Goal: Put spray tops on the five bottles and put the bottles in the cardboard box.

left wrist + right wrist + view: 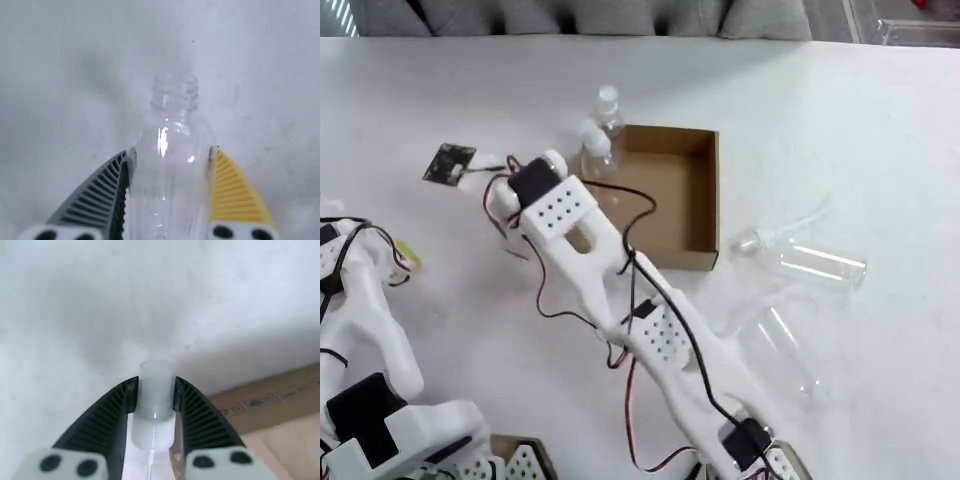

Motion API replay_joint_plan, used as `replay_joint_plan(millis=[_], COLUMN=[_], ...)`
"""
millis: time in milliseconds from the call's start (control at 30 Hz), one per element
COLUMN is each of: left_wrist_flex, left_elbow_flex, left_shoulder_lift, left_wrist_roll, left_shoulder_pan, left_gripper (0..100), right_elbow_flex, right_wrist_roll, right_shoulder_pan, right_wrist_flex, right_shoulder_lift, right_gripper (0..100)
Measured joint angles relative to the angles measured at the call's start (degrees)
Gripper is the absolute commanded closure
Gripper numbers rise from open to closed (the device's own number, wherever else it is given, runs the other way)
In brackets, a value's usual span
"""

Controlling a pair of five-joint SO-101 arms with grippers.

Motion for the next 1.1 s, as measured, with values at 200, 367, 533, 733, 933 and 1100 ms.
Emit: replay_joint_plan(millis=[200, 367, 533, 733, 933, 1100], left_wrist_flex=[0.44, 3.43, 7.38, 9.32, 3.60, -1.05], left_elbow_flex=[0.00, 1.49, 5.71, 12.13, 18.64, 22.07], left_shoulder_lift=[-0.35, -7.47, -21.80, -41.23, -57.23, -69.71], left_wrist_roll=[0.00, 0.00, 0.00, 0.00, 0.00, 0.00], left_shoulder_pan=[3.16, 4.57, 11.25, 23.38, 34.73, 44.92], left_gripper=[98, 98, 98, 98, 98, 98], right_elbow_flex=[13.89, 31.65, 48.00, 59.52, 62.33, 66.20], right_wrist_roll=[-1.14, -1.14, -1.67, -4.92, -5.27, -5.27], right_shoulder_pan=[0.35, 0.35, 1.05, 9.32, 21.98, 32.09], right_wrist_flex=[0.18, 0.18, 0.18, 0.18, -1.05, -9.41], right_shoulder_lift=[-11.52, -28.48, -47.56, -71.56, -91.60, -103.74], right_gripper=[98.2, 98.2, 98.2, 98.1, 98.2, 98.2])
